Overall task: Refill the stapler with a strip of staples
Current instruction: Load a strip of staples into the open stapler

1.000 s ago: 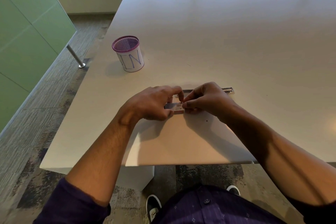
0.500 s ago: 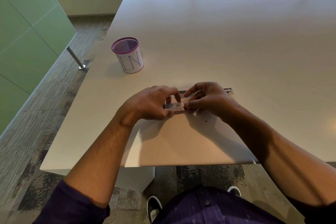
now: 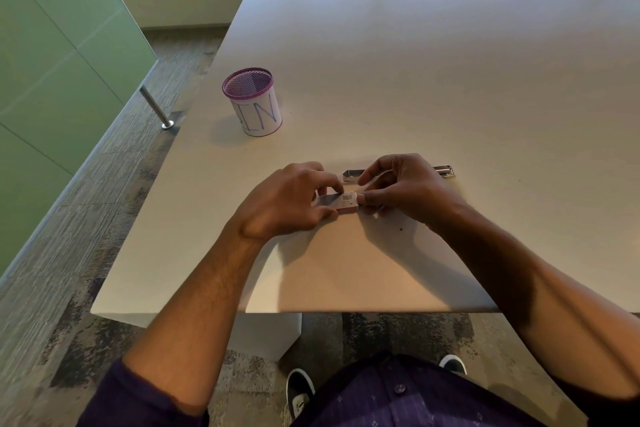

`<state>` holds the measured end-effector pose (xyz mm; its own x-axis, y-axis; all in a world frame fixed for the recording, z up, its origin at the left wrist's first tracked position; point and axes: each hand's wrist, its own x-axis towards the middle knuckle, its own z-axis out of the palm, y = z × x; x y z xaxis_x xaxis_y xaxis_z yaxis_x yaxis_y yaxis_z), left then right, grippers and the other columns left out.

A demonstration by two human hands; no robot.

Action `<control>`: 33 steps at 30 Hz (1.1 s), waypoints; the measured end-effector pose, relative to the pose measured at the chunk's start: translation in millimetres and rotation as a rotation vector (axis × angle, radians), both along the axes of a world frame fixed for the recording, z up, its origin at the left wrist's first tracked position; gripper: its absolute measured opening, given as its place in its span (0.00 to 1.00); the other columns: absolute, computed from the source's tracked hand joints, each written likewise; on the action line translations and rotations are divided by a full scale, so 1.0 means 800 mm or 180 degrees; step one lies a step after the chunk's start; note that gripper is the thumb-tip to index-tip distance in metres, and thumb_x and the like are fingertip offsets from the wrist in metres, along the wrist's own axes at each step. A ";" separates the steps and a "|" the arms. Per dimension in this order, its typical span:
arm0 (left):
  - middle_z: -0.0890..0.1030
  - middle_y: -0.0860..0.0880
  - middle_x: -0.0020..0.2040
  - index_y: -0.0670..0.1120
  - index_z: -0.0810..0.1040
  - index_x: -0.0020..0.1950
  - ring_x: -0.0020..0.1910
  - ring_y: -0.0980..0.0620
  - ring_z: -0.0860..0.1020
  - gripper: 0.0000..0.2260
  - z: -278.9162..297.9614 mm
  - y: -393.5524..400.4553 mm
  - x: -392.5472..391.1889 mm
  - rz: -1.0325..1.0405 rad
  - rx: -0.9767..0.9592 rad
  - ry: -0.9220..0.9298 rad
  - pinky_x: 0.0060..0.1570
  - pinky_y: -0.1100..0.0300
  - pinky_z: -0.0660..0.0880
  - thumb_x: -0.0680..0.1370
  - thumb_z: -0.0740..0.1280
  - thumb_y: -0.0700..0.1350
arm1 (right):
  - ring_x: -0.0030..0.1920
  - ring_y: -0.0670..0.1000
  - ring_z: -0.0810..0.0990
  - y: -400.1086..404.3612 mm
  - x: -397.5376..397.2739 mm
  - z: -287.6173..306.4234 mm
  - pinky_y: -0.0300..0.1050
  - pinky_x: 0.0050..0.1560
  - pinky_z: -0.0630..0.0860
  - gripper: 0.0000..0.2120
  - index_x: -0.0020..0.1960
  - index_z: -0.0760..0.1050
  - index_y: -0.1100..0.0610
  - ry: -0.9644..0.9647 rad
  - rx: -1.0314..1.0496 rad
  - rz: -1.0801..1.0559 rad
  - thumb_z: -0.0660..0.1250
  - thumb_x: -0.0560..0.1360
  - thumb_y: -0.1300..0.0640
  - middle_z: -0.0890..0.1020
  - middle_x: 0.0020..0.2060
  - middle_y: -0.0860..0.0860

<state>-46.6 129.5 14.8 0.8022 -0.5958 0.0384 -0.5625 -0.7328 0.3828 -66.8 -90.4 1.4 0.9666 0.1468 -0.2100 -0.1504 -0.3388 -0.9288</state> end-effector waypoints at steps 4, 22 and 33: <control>0.82 0.50 0.50 0.50 0.81 0.64 0.45 0.54 0.81 0.21 -0.010 0.007 -0.001 0.0139 -0.0289 -0.0021 0.47 0.53 0.82 0.72 0.79 0.48 | 0.40 0.53 0.88 0.004 -0.001 0.001 0.44 0.42 0.85 0.09 0.51 0.85 0.59 -0.0311 -0.0460 0.0119 0.77 0.72 0.61 0.88 0.40 0.53; 0.88 0.48 0.50 0.45 0.86 0.55 0.43 0.62 0.83 0.15 -0.024 0.015 -0.021 0.0893 -0.1066 0.0150 0.46 0.79 0.74 0.69 0.81 0.39 | 0.42 0.53 0.89 0.009 0.002 -0.002 0.48 0.52 0.85 0.10 0.52 0.86 0.60 -0.0377 -0.0345 0.0203 0.78 0.71 0.62 0.89 0.40 0.54; 0.77 0.53 0.50 0.54 0.76 0.71 0.44 0.56 0.77 0.26 -0.008 0.027 -0.013 0.0276 -0.0110 0.0284 0.47 0.55 0.80 0.74 0.77 0.47 | 0.45 0.49 0.88 0.021 0.008 0.002 0.42 0.42 0.84 0.10 0.55 0.84 0.60 -0.0473 -0.0353 0.0660 0.76 0.73 0.63 0.88 0.46 0.52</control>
<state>-57.4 151.3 8.4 0.8518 -0.5237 -0.0162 -0.4603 -0.7627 0.4543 -60.8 -73.9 3.0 0.9398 0.3286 -0.0940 0.0679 -0.4491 -0.8909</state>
